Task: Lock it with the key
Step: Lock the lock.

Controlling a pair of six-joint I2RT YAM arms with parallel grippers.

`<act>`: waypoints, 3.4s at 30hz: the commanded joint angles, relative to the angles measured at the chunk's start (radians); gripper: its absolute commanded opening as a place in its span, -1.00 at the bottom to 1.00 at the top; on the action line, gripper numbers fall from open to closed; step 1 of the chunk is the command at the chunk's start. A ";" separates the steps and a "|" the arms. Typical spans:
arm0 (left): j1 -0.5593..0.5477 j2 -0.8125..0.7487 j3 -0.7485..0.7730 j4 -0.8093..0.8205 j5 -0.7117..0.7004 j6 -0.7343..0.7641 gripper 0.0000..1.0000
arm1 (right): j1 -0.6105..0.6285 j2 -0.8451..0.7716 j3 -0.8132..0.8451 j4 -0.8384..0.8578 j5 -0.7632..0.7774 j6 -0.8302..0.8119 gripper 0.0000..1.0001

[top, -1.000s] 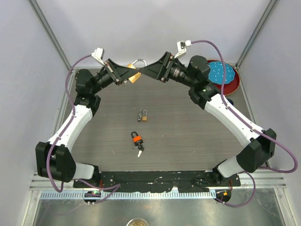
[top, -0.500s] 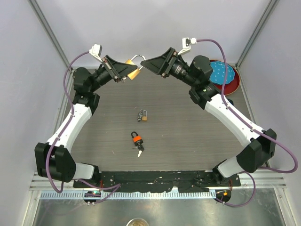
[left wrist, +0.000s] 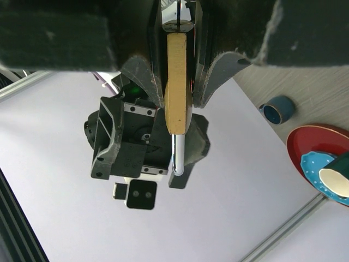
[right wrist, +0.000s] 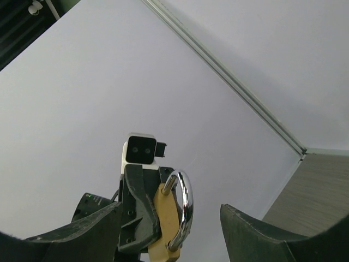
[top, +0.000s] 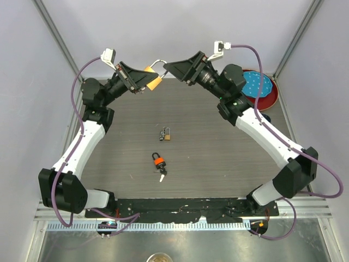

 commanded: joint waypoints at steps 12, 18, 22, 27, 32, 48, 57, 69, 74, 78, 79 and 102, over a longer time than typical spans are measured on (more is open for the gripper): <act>0.000 -0.030 0.042 0.156 -0.017 -0.044 -1.00 | 0.042 0.160 0.157 0.225 0.039 0.117 0.01; 0.000 -0.014 0.045 0.174 -0.016 -0.059 -1.00 | 0.042 0.200 0.181 0.257 0.025 0.174 -0.41; 0.000 -0.007 0.047 0.174 -0.011 -0.062 -1.00 | 0.045 0.229 0.223 0.246 -0.005 0.194 -0.97; 0.006 -0.003 0.055 0.138 0.029 -0.033 -0.53 | 0.043 0.228 0.257 0.159 -0.033 0.142 -0.97; 0.056 -0.013 0.072 0.058 0.111 0.005 -0.07 | 0.022 0.228 0.344 0.035 -0.104 0.057 -0.97; 0.136 -0.114 0.033 -0.270 0.328 0.214 0.30 | -0.061 0.331 0.623 -0.194 -0.493 0.007 -0.97; 0.064 -0.122 -0.008 -0.313 0.328 0.245 0.07 | -0.065 0.323 0.626 -0.180 -0.464 0.023 -0.97; -0.014 -0.082 -0.002 -0.306 0.311 0.258 -0.96 | -0.067 0.298 0.588 -0.163 -0.435 0.020 -0.97; -0.015 -0.112 -0.033 -0.339 0.306 0.281 -1.00 | -0.070 0.300 0.582 -0.165 -0.427 0.023 -0.97; -0.015 -0.140 -0.051 -0.392 0.309 0.311 -1.00 | -0.073 0.303 0.588 -0.157 -0.424 0.028 -0.97; -0.015 -0.152 -0.057 -0.398 0.308 0.312 -1.00 | -0.073 0.304 0.591 -0.157 -0.423 0.030 -0.97; -0.012 -0.270 -0.172 -0.760 0.188 0.528 -1.00 | -0.159 0.222 0.272 -0.278 -0.458 -0.150 -0.97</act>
